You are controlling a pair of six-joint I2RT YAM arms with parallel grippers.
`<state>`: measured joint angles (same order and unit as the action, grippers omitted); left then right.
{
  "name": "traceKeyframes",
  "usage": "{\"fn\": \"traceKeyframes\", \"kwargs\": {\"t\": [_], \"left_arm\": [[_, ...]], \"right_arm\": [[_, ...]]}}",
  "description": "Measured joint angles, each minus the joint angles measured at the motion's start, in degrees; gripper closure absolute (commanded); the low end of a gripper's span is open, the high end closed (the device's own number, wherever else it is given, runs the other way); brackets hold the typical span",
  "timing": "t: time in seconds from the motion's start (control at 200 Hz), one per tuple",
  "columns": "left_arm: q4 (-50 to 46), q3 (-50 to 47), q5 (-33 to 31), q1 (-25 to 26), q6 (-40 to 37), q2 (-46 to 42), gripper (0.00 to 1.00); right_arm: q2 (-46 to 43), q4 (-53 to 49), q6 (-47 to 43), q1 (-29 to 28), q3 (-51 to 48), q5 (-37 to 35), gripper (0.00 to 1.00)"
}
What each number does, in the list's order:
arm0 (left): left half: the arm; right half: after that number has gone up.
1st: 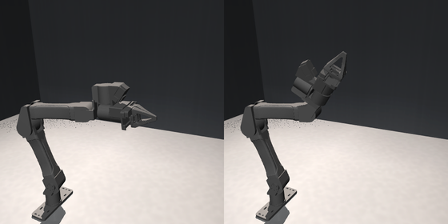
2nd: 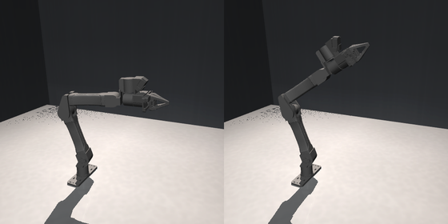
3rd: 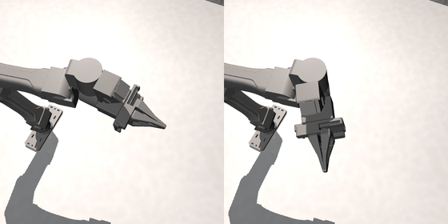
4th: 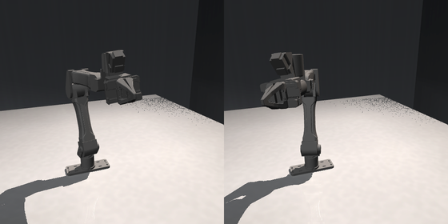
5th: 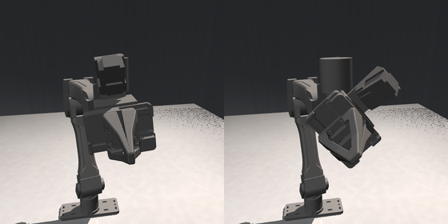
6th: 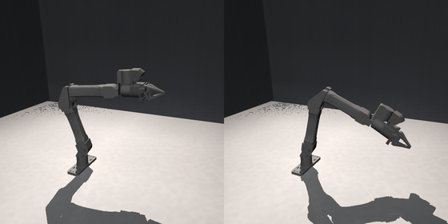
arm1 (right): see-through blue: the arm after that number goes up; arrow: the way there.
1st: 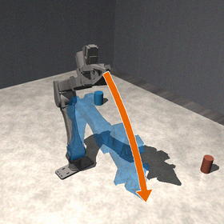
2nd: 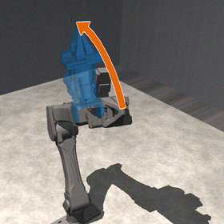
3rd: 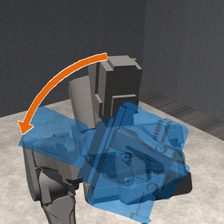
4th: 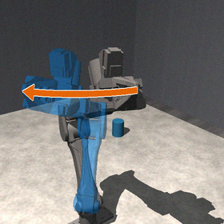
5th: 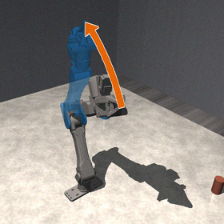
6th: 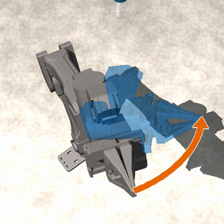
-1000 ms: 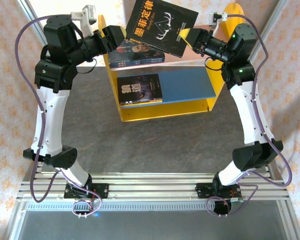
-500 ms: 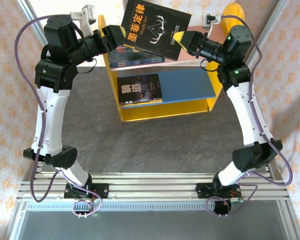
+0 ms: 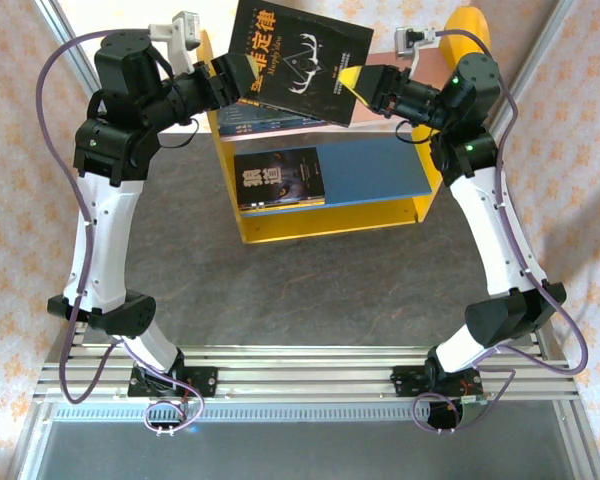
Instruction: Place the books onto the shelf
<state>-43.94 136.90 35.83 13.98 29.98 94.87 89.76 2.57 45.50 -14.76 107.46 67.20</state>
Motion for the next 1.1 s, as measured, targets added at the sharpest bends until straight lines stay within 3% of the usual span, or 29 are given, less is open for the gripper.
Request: {"fn": "traceKeyframes", "kwargs": {"t": [0.11,0.26,0.445,0.796,1.101], "left_arm": [[0.0,0.0,0.9,0.3,0.1,0.2,0.48],[0.0,0.1,1.0,0.5,0.3,0.2,0.75],[1.8,-1.0,2.1,1.4,1.5,-1.1,0.97],[9.5,-13.1,-0.7,2.7,5.0,-6.2,1.0],[14.8,-17.4,-3.2,3.3,7.4,-9.1,1.0]], "right_arm": [[0.0,0.0,-0.1,-0.1,0.0,0.4,0.93],[0.2,-0.6,-0.3,0.0,0.0,0.6,0.9],[1.6,-3.3,-1.2,0.3,0.1,0.2,0.74],[1.2,-9.1,-4.9,-0.6,0.5,-3.4,0.37],[-3.4,-11.0,-5.8,-1.2,-4.9,-7.3,0.32]]}}
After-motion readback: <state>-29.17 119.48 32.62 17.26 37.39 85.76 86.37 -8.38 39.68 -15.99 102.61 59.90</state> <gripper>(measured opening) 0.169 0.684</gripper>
